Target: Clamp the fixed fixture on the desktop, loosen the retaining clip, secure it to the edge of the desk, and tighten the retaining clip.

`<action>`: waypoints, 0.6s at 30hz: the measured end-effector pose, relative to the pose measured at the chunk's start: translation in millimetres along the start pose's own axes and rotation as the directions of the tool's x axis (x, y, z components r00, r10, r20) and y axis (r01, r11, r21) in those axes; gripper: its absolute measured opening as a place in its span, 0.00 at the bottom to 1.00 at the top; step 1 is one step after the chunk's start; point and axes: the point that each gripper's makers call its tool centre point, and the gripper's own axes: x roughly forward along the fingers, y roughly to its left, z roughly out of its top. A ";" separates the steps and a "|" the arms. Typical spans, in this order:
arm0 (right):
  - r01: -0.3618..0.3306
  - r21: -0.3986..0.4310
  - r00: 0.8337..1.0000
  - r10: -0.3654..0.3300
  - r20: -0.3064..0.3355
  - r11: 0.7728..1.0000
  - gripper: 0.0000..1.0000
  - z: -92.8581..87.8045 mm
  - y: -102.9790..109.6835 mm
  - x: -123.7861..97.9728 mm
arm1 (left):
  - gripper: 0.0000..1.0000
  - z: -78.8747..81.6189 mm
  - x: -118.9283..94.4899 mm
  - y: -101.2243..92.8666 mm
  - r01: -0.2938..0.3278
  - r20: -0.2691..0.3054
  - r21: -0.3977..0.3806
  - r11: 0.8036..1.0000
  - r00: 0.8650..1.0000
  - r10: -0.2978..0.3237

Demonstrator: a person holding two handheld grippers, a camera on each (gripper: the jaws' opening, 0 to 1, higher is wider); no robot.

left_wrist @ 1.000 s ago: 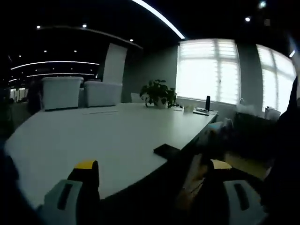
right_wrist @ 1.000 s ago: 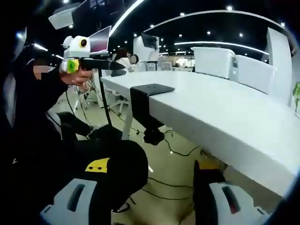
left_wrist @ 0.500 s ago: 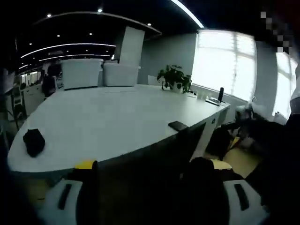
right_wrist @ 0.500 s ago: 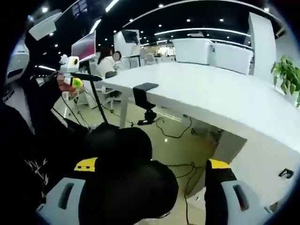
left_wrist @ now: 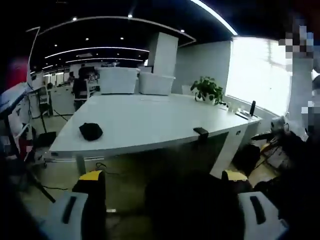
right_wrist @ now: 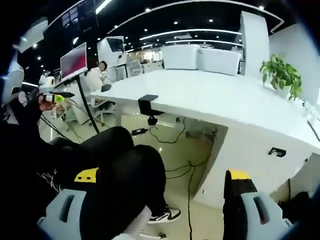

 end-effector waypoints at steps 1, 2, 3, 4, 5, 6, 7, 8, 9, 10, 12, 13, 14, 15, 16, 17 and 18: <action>0.017 -0.006 1.000 -0.017 0.002 1.000 0.97 2.3 -1.7 -7.3 | 0.95 -0.2 -9.2 2.3 -0.011 0.007 -0.006 1.000 1.000 0.012; 0.031 -0.009 1.000 -0.031 0.004 0.999 0.97 4.4 -2.5 -14.6 | 0.95 -1.1 -17.0 3.8 -0.019 0.010 -0.008 1.000 1.000 0.019; 0.040 -0.012 0.999 -0.040 0.012 0.999 0.97 7.5 -3.4 -21.6 | 0.95 -2.3 -24.4 4.9 -0.027 0.013 -0.009 1.000 1.000 0.027; 0.048 -0.012 0.999 -0.048 0.023 0.999 0.97 10.8 -3.5 -28.3 | 0.95 -3.2 -28.8 5.9 -0.033 0.015 -0.010 0.999 0.999 0.033; 0.057 -0.005 0.998 -0.056 0.034 0.998 0.97 14.2 -4.5 -33.9 | 0.95 -4.7 -34.8 6.9 -0.043 0.019 -0.008 0.999 0.999 0.043; 0.066 0.003 0.997 -0.066 0.047 0.998 0.97 17.5 -4.7 -38.9 | 0.95 -6.2 -40.1 6.7 -0.049 0.025 -0.003 0.999 0.998 0.049; 0.072 0.008 0.996 -0.073 0.056 0.997 0.97 19.7 -4.6 -41.8 | 0.95 -8.6 -46.9 5.6 -0.053 0.028 -0.002 0.999 0.998 0.053; 0.075 0.015 0.995 -0.076 0.072 0.997 0.97 22.6 -2.8 -45.9 | 0.95 -10.2 -49.8 4.6 -0.055 0.028 -0.002 0.998 0.998 0.055; 0.071 0.023 0.993 -0.073 0.093 0.997 0.97 25.8 0.5 -49.6 | 0.95 -13.5 -56.3 1.6 -0.055 0.028 0.001 0.999 0.998 0.055; 0.065 0.050 0.990 -0.070 0.123 0.997 0.97 29.3 4.5 -53.4 | 0.95 -16.0 -60.6 -0.2 -0.057 0.024 0.007 0.998 0.998 0.056; 0.054 0.074 0.986 -0.065 0.154 0.996 0.97 30.9 8.1 -56.3 | 0.95 -18.3 -67.5 -2.7 -0.058 0.023 0.026 0.998 0.998 0.058; 0.052 0.084 0.986 -0.065 0.156 0.995 0.97 29.6 9.3 -55.8 | 0.95 -18.9 -71.1 -3.9 -0.058 0.024 0.034 0.998 0.998 0.057; 0.050 0.087 0.986 -0.063 0.154 0.995 0.97 27.5 10.9 -54.4 | 0.95 -18.4 -74.2 -4.3 -0.059 0.031 0.040 0.997 0.998 0.058; 0.048 0.088 0.986 -0.062 0.155 0.995 0.97 25.6 13.0 -53.2 | 0.95 -16.9 -76.8 -4.2 -0.061 0.041 0.040 0.997 0.997 0.059; 0.048 0.086 0.986 -0.061 0.156 0.995 0.97 23.6 15.1 -52.4 | 0.95 -15.5 -78.9 -3.8 -0.063 0.051 0.037 0.997 0.997 0.061; 0.051 0.090 0.985 -0.065 0.161 0.995 0.97 22.2 16.5 -52.3 | 0.95 -14.3 -80.3 -4.3 -0.061 0.060 0.036 0.998 0.996 0.058; 0.051 0.094 0.984 -0.066 0.164 0.994 0.97 20.0 18.7 -52.2 | 0.95 -13.8 -80.9 -4.8 -0.059 0.063 0.036 0.998 0.996 0.057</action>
